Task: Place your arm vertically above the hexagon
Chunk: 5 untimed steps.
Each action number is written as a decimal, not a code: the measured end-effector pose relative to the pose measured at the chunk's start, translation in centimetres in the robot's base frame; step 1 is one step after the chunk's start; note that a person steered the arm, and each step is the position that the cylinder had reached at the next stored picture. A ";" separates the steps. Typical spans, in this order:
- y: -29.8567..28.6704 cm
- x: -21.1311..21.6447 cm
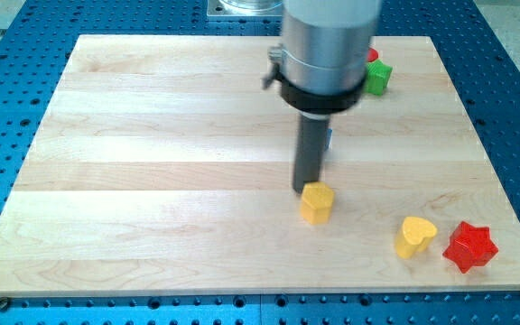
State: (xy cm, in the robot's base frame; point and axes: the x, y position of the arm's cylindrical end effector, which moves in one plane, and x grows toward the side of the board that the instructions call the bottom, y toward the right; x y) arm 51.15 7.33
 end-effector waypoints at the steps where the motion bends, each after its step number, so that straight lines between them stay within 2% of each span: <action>1: -2.1 -1.2; 2: -7.9 -1.1; 3: -8.5 2.2; 4: 0.5 3.4; 5: 4.9 3.5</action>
State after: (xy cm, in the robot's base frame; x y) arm 54.61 12.23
